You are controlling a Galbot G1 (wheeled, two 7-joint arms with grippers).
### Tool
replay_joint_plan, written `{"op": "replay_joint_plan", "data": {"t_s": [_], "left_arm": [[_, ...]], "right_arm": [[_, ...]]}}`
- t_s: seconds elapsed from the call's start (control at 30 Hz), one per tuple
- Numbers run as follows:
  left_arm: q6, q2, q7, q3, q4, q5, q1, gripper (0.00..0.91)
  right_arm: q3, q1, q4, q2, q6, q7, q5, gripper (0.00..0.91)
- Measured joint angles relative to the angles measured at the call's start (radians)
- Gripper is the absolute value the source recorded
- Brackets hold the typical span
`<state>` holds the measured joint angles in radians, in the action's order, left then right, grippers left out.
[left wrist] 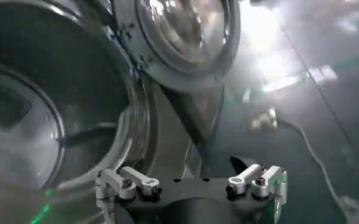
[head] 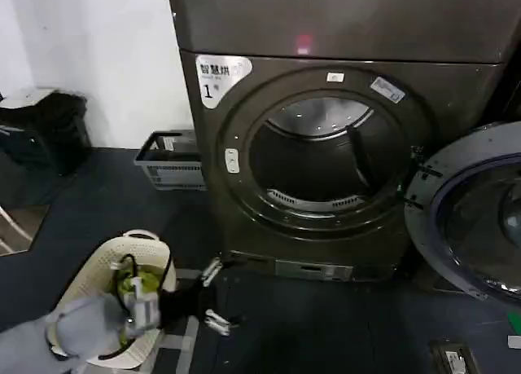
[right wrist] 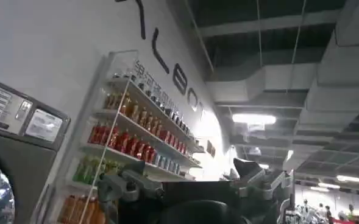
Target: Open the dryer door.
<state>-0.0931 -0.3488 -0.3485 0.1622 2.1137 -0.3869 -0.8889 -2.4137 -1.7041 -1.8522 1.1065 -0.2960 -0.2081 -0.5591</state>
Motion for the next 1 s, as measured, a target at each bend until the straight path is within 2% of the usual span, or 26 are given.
{"op": "replay_joint_plan", "data": {"t_s": [0.47,0.7,1.0], "left_arm": [[0.091,0.237,-0.021,-0.053,-0.083,0.051,-0.022,0.907],[0.127,0.347,-0.085,-0.067,-0.152,0.094,-0.033,0.907],[0.102,0.412,-0.202,-0.072,-0.248,0.255,-0.049,0.907]], "right_arm": [[-0.018,-0.002,0.010,0.001,0.004,-0.007,0.019,0.907],[-0.019,-0.005,0.015,0.001,0.004,-0.012,0.019,0.907],[-0.018,-0.004,0.017,-0.001,0.004,-0.014,0.018,0.907]]}}
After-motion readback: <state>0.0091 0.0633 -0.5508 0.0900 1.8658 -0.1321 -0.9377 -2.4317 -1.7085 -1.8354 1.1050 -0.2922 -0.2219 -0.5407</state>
